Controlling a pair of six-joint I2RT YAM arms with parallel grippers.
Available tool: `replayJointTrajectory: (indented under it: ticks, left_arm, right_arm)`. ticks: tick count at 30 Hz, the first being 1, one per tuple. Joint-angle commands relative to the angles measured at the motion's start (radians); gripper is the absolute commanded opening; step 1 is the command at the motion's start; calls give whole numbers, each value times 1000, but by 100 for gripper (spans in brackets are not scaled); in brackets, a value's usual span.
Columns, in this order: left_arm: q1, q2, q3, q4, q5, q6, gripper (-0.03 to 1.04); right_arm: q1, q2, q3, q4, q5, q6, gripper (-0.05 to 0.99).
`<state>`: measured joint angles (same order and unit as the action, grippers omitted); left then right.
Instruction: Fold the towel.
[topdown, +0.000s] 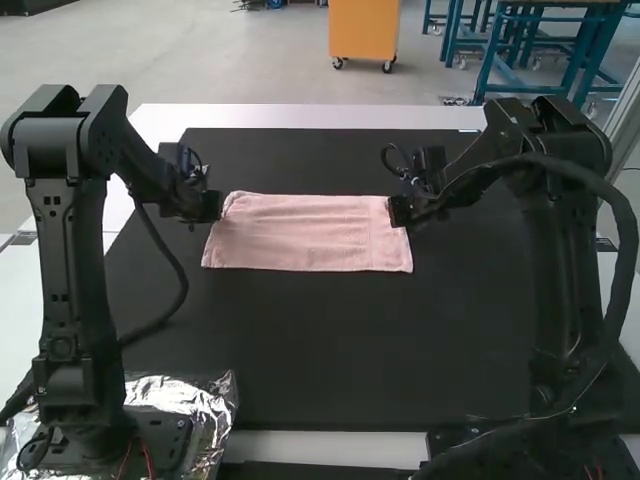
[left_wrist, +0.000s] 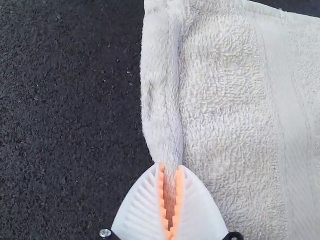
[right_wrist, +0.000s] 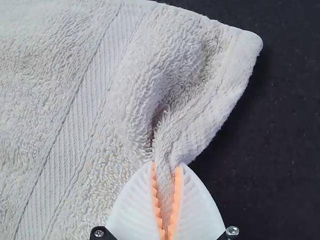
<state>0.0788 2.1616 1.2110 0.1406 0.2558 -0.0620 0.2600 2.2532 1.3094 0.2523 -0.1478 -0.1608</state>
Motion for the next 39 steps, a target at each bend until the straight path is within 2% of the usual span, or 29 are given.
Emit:
replayJointTrajectory:
  ticks: [1, 4, 12, 15, 16, 18, 28, 39]
  left_arm:
    - [21, 18, 28, -16, 31, -25, 2]
    - [22, 1, 44, -32, 45, -24, 2]
    - [24, -54, 81, -58, 43, -7, 2]
    - [26, -66, 87, -79, 43, 1, 2]
    - [26, -72, 84, -81, 43, 5, 2]
    - [26, -85, 76, -90, 43, 44, 2]
    - [72, -161, -21, -91, 59, 106, 2]
    - [72, -321, -199, -67, 69, 113, 2]
  right_arm:
    - [7, -6, -7, -15, -24, 10, -2]
    - [7, -30, 4, -16, -24, 20, -2]
    - [8, -99, 21, -44, -27, 37, -2]
    - [2, -115, 16, -76, -53, 38, -2]
    - [-1, -121, 13, -82, -58, 38, -2]
    - [-8, -135, -6, -84, -70, 38, -2]
    - [-28, -225, -101, -84, -98, 44, -2]
    - [-30, -356, -213, -88, -131, 72, -2]
